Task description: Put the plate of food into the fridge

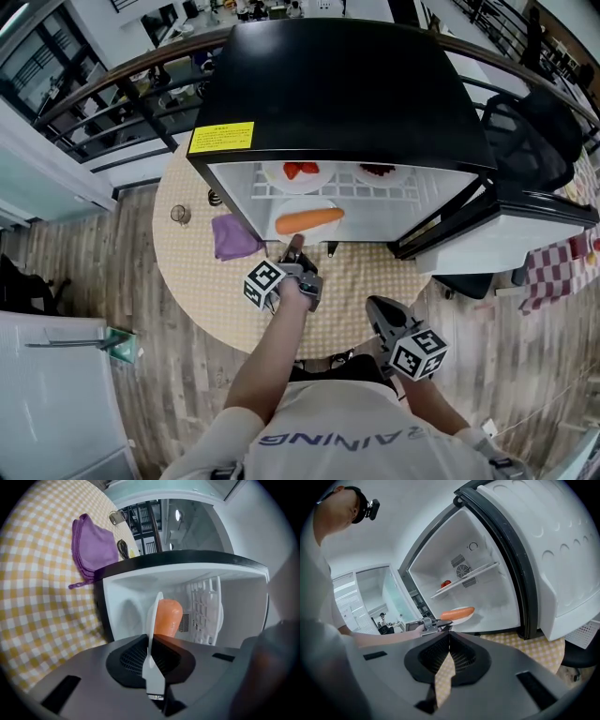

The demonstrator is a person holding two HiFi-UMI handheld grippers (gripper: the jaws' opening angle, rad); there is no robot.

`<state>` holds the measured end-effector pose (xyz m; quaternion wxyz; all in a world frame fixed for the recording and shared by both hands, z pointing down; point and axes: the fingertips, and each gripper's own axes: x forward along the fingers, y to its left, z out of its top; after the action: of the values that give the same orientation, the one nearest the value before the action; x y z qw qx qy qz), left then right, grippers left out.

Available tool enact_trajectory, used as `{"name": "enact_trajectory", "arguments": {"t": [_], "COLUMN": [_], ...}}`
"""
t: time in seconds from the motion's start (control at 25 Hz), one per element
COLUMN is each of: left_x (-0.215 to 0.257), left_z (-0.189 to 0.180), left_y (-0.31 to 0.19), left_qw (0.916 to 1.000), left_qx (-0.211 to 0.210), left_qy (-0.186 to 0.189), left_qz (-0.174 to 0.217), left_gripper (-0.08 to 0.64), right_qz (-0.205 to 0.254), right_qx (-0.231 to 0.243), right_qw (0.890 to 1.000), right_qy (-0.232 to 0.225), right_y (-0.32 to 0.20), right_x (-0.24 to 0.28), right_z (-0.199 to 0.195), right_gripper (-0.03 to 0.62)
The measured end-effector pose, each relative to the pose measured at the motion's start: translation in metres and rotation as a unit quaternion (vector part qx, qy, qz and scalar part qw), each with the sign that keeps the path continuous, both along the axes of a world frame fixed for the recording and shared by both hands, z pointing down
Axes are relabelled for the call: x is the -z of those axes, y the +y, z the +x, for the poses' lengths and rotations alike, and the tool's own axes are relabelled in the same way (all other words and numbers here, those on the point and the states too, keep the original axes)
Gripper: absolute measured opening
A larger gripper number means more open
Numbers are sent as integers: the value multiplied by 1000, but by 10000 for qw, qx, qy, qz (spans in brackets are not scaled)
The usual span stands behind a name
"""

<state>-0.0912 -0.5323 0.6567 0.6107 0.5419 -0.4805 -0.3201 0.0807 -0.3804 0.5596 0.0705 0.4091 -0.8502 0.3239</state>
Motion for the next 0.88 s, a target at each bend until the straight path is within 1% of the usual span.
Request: {"name": "enact_trajectory", "arguments": {"t": [0.36,0.6,0.72,0.88], "left_x": [-24,-33,-33,-27], "left_z": [-1,-2,-5,-9], "left_y": [-36,-53,-60,-67], "left_qw": [9987,9972,9967,9967], "left_qx": [364,571,666,752], "left_qy": [7,4,-52,-145], "left_qz": [-356,-476,-457,-267], "left_gripper": [28,34,35,38], "right_qz": [-132,-210,-270,-343], "right_qx": [73,53,63,109], "right_qw": [9999,9998,9996,9994], "right_qy": [39,45,23,5], "right_y": [-7,-9,-6,-2], "right_x": [-9,-14,-17,-21], "right_z": [3,5,3,-1], "right_gripper": [23,23,23,23]}}
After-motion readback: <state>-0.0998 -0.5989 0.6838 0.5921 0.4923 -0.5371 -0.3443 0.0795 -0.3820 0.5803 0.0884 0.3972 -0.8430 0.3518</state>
